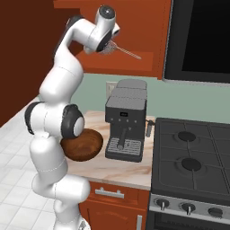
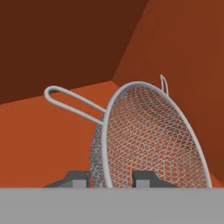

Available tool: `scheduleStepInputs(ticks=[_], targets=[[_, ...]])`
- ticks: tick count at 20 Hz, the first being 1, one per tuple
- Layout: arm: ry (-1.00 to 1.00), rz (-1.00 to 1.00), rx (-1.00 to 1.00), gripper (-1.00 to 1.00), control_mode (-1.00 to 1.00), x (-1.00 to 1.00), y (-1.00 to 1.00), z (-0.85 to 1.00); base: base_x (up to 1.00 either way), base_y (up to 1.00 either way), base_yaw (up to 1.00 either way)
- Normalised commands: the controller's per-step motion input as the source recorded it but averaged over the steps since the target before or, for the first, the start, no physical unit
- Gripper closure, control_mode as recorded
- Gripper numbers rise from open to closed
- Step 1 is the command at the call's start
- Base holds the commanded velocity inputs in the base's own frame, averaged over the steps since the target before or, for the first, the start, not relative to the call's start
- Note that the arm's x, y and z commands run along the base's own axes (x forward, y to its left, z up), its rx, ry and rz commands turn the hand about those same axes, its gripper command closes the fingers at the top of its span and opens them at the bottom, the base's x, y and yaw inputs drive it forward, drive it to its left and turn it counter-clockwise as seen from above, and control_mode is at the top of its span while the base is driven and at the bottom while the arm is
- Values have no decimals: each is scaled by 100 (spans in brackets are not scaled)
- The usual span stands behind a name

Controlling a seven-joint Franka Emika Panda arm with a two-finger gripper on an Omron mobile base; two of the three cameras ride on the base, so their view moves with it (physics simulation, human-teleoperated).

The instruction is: Open the cabinet and setup a tea strainer by placing it in the bowl upright.

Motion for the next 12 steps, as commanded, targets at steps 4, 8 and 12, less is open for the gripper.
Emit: scheduleStepInputs(ticks=[4, 8, 12], targets=[[-27, -2, 18, 100, -100, -34, -1, 0, 0, 0, 0], [-27, -7, 12, 100, -100, -46, 0, 0, 0, 0, 0], [-9, -18, 0, 100, -100, -48, 8, 0, 0, 0, 0]])
